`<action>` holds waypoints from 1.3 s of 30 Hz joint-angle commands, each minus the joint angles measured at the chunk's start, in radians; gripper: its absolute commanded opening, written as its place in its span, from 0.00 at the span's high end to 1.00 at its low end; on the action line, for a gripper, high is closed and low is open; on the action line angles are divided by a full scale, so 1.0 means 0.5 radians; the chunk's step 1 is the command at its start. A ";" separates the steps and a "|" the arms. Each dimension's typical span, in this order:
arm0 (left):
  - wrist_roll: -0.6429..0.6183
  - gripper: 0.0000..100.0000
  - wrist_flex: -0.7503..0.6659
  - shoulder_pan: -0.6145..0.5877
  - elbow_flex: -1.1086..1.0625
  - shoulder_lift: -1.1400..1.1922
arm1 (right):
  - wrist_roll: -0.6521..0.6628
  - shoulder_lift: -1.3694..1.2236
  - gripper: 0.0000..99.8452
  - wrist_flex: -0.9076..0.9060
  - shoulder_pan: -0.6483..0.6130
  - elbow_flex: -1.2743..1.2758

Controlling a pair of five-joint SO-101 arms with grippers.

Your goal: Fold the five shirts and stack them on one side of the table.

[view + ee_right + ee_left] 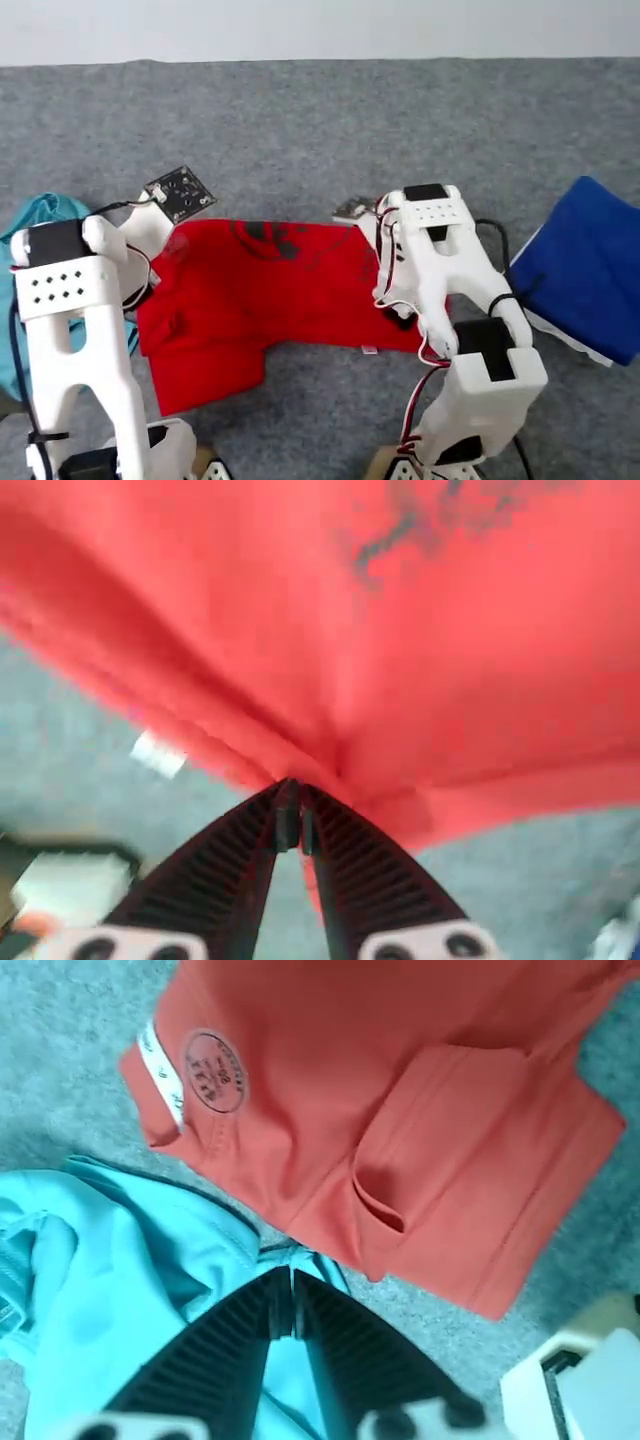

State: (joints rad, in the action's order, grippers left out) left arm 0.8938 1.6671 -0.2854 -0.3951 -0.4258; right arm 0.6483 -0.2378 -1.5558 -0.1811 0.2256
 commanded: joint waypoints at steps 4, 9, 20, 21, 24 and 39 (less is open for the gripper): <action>-0.009 0.99 -0.031 0.012 -0.023 -0.058 | -0.012 0.198 0.99 -0.293 0.094 -0.181; -0.006 0.99 -0.031 0.012 -0.020 -0.058 | -0.025 0.272 0.99 -0.109 0.002 -0.190; -0.003 0.99 -0.080 -0.089 -0.017 -0.058 | -0.172 -0.044 0.99 -0.087 -0.041 0.046; -0.003 0.99 -0.101 -0.120 -0.023 -0.058 | -0.175 -0.044 0.99 -0.109 -0.041 0.083; -0.003 0.99 -0.135 -0.166 -0.023 -0.058 | -0.175 -0.041 0.99 -0.100 -0.041 0.114; -0.012 0.99 -0.427 -0.166 -0.305 -0.043 | -0.264 -0.311 0.99 0.505 0.180 -0.460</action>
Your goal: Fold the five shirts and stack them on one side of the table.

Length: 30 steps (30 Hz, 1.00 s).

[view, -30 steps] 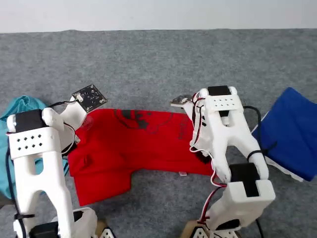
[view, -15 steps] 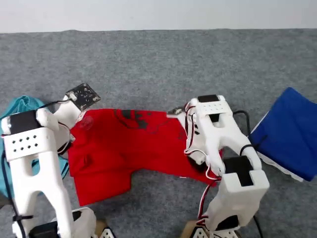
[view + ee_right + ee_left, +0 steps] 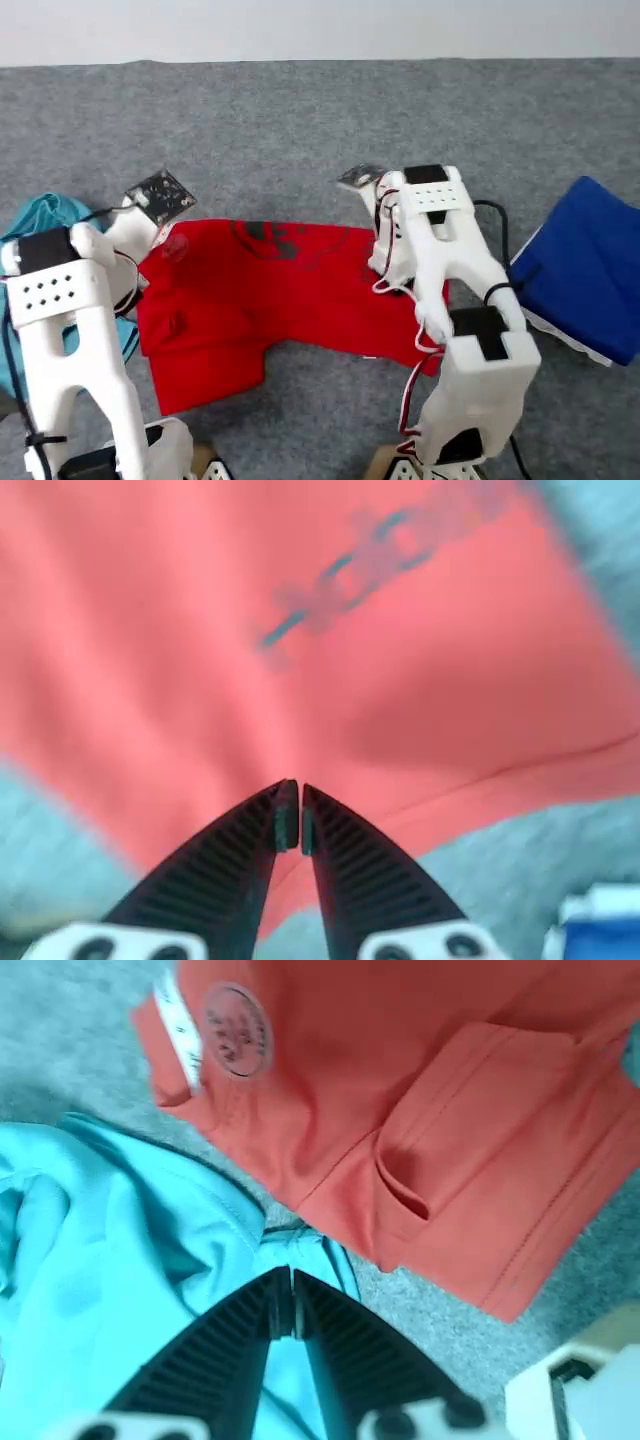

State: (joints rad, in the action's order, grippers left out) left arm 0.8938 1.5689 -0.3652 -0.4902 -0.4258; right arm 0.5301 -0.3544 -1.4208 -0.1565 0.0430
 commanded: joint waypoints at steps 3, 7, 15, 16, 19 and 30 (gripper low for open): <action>-0.018 0.99 -0.595 0.025 -0.358 -0.040 | -0.028 -0.250 0.99 0.416 0.226 -0.138; -0.190 0.99 -0.939 0.101 -0.557 -0.037 | -0.034 -0.354 0.99 0.302 0.238 -0.328; -0.245 0.99 -1.000 0.144 -0.539 0.245 | -0.040 -0.342 0.99 -0.020 0.226 -0.583; -0.261 0.99 -0.954 0.126 -0.486 0.310 | -0.040 -0.339 0.99 -0.091 0.210 -0.635; -0.390 0.99 -0.638 0.034 -0.167 0.381 | -0.043 -0.302 0.99 -0.361 0.121 -0.844; -0.786 0.99 -0.181 -0.448 0.311 -0.242 | -0.138 -0.112 0.99 -0.612 -0.502 -1.022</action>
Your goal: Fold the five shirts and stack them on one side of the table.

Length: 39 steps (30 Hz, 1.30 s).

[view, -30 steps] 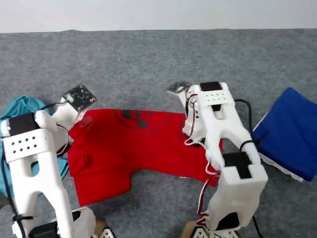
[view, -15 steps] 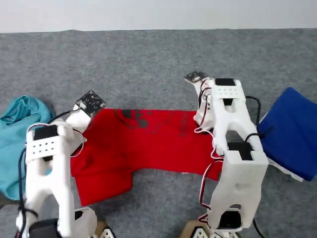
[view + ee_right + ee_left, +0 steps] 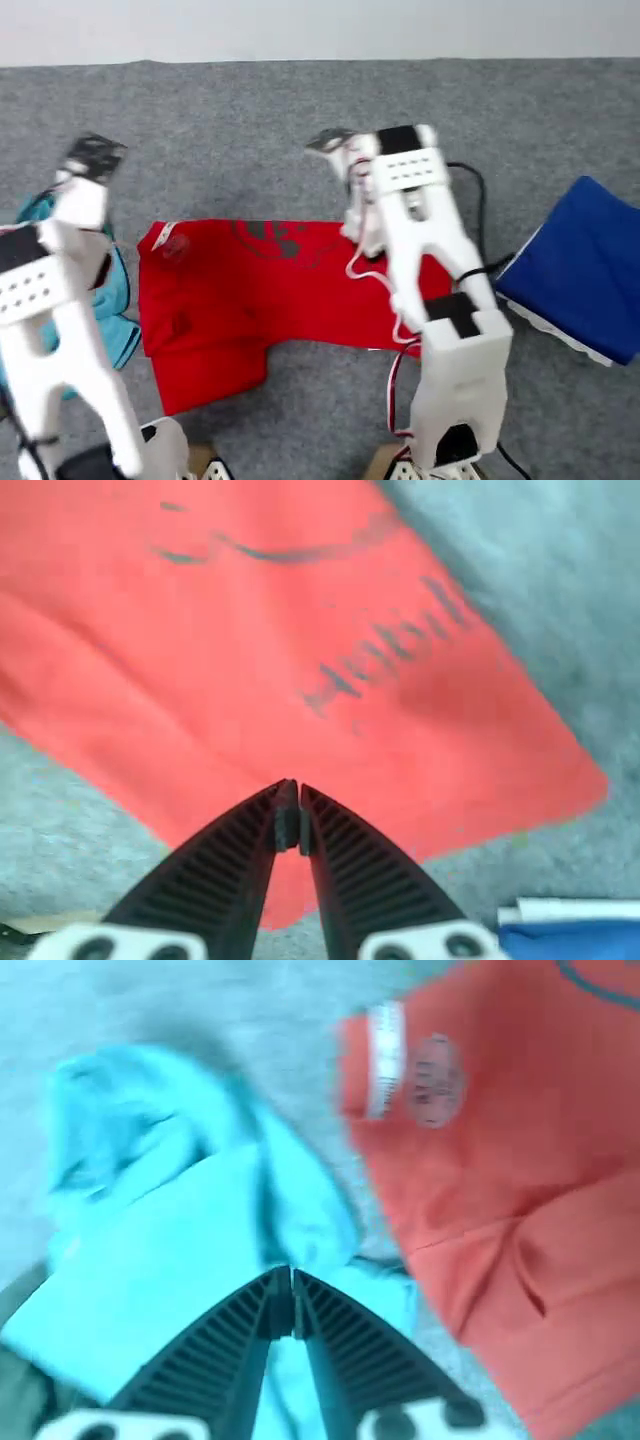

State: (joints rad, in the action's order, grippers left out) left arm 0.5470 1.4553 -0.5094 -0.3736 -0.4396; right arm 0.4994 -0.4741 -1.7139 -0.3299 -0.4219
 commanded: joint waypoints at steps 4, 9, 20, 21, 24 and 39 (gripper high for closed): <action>-0.135 0.99 0.089 -0.470 0.078 -0.353 | -0.080 0.124 0.92 0.054 -0.416 -0.092; -0.120 0.99 0.144 -0.733 0.069 -0.368 | -0.092 0.121 0.81 0.235 -0.689 -0.092; 0.018 0.99 -0.261 -1.194 -0.397 -0.381 | -0.350 -0.127 0.80 0.299 -1.125 -0.163; 0.034 0.99 -0.279 -1.206 -0.416 -0.381 | -0.381 -0.146 0.80 0.299 -1.146 -0.187; 0.037 0.99 -0.319 -1.215 -0.437 -0.381 | -0.457 -0.219 0.80 0.293 -1.165 -0.276; 0.037 0.99 -0.466 -1.197 -0.480 -0.368 | -0.660 -0.664 0.83 0.293 -1.192 -0.638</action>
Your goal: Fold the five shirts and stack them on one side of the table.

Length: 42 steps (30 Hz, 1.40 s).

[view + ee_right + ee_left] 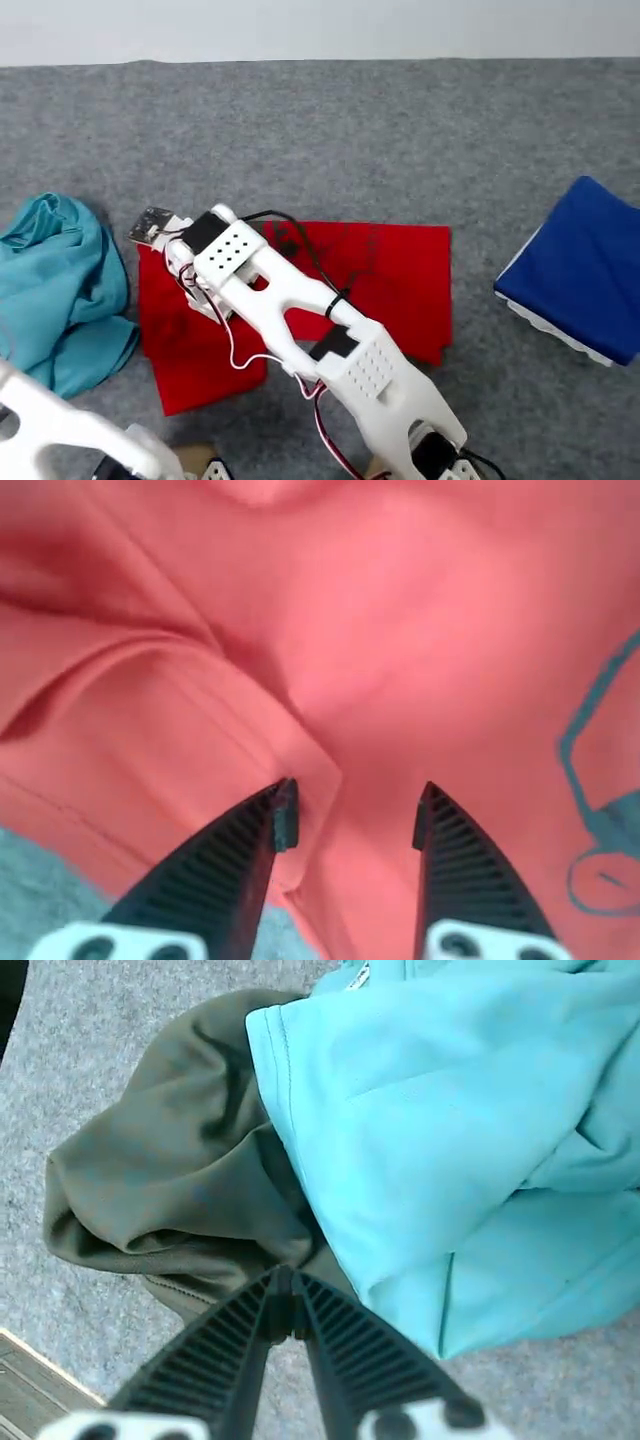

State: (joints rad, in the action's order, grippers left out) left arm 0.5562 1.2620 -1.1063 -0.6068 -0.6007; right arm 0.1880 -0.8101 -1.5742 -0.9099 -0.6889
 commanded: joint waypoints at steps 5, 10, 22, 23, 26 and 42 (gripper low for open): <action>0.018 0.99 -0.184 -0.003 -0.106 -0.046 | 0.061 -0.011 0.98 0.017 -0.038 -0.144; 0.018 0.99 -0.196 0.000 -0.121 -0.046 | 0.160 -0.011 0.99 -0.075 -0.008 -0.255; 0.018 0.99 -0.190 0.104 -0.121 -0.046 | 0.163 -0.035 0.99 -0.186 0.321 -0.457; 0.018 0.99 -0.196 0.104 -0.121 -0.046 | 0.163 -0.035 0.99 -0.189 0.345 -0.457; 0.018 0.99 -0.196 0.107 -0.121 -0.046 | 0.163 -0.035 0.99 -0.201 0.407 -0.454; -0.061 0.99 -0.196 0.025 -0.081 -0.064 | 0.150 0.072 0.93 -0.391 0.044 -0.470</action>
State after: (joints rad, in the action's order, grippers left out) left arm 0.5562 1.1807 -1.0495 -0.6728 -0.6038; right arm 0.2570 -0.8424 -1.7108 -0.8239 -0.8700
